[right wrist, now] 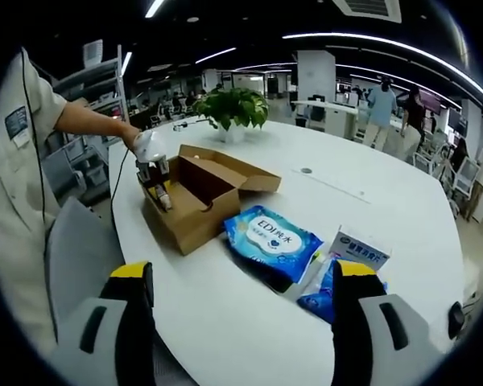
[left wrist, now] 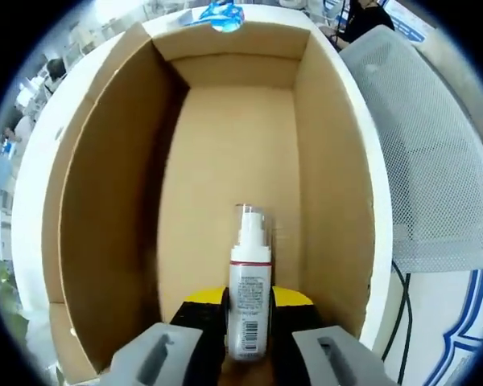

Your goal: Operate the shoe box by opening the lid, removing the specified soft item, and placing it in the target area until the item is outside and the box remains undamaged.

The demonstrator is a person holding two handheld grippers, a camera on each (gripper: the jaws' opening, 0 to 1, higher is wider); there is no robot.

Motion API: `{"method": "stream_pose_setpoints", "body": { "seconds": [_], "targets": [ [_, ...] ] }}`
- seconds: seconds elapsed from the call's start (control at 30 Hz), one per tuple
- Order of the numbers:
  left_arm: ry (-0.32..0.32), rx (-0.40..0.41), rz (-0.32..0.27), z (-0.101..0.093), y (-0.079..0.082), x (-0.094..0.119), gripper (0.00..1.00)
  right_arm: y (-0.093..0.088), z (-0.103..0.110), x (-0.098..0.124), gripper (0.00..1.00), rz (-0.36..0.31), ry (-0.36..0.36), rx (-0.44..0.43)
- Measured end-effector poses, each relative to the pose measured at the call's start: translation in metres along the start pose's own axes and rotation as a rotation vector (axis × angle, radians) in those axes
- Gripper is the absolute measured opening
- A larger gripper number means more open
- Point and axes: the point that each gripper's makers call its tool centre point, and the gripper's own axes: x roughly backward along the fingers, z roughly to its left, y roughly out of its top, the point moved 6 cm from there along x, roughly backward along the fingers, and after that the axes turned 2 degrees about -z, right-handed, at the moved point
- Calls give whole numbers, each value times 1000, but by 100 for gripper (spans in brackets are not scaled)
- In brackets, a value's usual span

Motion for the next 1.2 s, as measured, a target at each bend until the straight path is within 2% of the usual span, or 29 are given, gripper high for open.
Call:
{"method": "stream_pose_setpoints", "body": {
  "seconds": [0.3,0.5,0.87,1.03,1.2],
  "targets": [
    [37,9,-44,0,10,16,18,3,7,-4,84,-8,23,11],
    [61,59,-99,3,15,21,18,7,9,-6,83,-18,34,24],
    [79,65,-180,-3,33,41,18,16,18,-13,79,-31,66,56],
    [89,52,-229,-7,45,51,18,20,25,-20,76,-33,92,74],
    [98,31,-275,-11,58,60,18,23,32,-27,66,-39,125,102]
  ]
}}
